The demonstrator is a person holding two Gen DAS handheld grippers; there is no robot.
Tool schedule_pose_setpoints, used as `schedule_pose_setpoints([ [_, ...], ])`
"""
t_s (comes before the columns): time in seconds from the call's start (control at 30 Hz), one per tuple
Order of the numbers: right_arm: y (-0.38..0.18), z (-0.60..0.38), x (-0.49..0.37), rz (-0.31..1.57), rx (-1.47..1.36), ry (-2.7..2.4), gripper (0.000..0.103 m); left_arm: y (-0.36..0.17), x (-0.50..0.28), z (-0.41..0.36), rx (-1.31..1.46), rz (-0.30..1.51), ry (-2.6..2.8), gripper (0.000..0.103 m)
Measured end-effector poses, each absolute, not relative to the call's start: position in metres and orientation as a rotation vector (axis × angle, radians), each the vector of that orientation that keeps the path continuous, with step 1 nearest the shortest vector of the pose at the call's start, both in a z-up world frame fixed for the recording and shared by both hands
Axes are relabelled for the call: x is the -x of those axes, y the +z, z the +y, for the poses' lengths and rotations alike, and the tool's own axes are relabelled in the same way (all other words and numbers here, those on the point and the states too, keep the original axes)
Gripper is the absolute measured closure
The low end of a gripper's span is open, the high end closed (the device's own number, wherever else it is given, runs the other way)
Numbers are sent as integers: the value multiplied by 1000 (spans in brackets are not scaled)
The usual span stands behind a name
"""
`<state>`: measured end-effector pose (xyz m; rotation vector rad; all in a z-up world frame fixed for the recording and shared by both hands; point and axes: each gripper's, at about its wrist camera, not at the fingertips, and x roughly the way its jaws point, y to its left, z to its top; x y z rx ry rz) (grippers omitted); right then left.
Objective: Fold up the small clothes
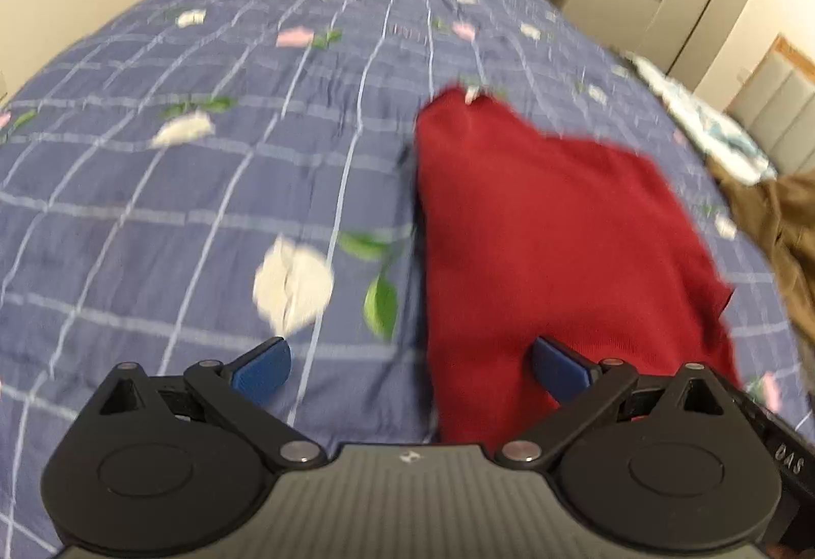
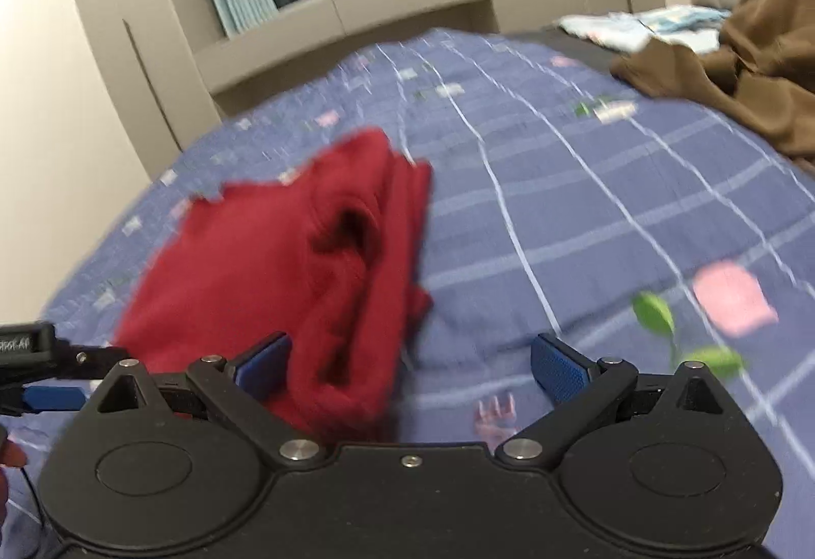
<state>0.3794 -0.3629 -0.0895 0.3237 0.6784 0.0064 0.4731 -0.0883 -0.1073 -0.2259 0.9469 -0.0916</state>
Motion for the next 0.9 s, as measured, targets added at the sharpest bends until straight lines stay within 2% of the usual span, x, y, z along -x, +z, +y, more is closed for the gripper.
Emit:
schedule_pose_setpoints([
  [0.23,-94,-348,-378,674,-241,-14,1,-117,-469,-95,158,925,-83,0],
  [0.9,-95,-374,-377,611,-468,212,0,-114,-476,-89,168,951,-139,0],
])
